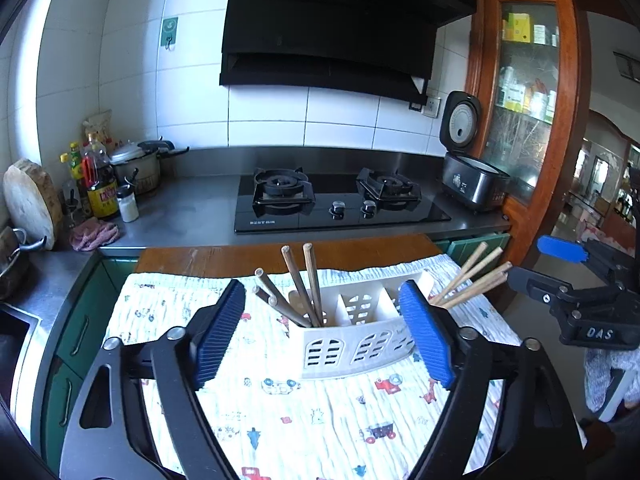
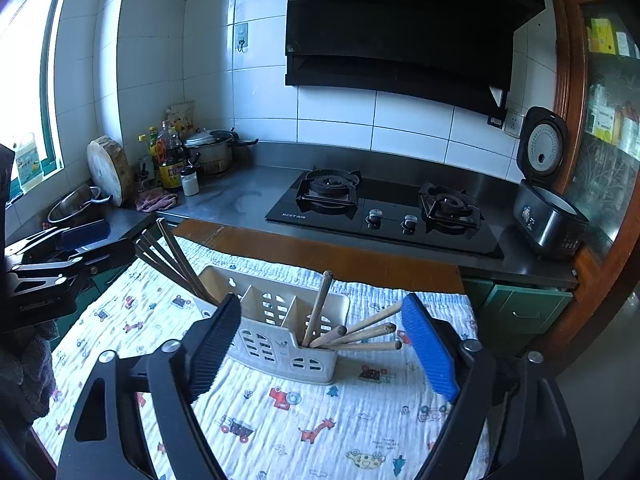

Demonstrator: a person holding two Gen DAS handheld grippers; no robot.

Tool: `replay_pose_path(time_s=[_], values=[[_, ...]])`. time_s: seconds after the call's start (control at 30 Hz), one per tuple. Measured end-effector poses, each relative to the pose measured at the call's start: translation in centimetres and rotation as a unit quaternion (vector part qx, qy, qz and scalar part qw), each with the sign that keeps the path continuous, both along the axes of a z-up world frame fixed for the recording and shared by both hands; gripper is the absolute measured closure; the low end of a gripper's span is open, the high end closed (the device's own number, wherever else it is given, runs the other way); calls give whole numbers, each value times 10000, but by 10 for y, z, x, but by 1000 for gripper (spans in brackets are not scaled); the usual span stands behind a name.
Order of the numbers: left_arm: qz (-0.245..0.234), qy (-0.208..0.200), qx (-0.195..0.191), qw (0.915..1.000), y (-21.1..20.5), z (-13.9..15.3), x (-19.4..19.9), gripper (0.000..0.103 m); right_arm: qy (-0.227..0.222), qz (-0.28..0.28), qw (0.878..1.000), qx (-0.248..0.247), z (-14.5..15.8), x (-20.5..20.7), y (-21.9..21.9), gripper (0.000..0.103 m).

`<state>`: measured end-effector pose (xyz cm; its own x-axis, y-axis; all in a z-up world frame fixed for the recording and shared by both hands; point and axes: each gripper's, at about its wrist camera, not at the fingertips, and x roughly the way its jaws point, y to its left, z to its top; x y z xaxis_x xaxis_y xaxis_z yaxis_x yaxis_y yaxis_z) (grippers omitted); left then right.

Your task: Organize utensils

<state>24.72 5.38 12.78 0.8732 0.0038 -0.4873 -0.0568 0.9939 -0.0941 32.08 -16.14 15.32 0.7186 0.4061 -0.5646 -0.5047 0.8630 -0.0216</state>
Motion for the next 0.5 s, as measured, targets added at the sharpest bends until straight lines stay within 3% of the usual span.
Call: replay_pose_path(time_s=[0.2,0.5], values=[[22,-152,243,9996,-8,-1,-26,5,-76,-3,10000,9,1,-19,-6,13],[55,-188,169,9997,-6,-8,-59,5,-70,-118,9999,48,-10,-45,-18,9]])
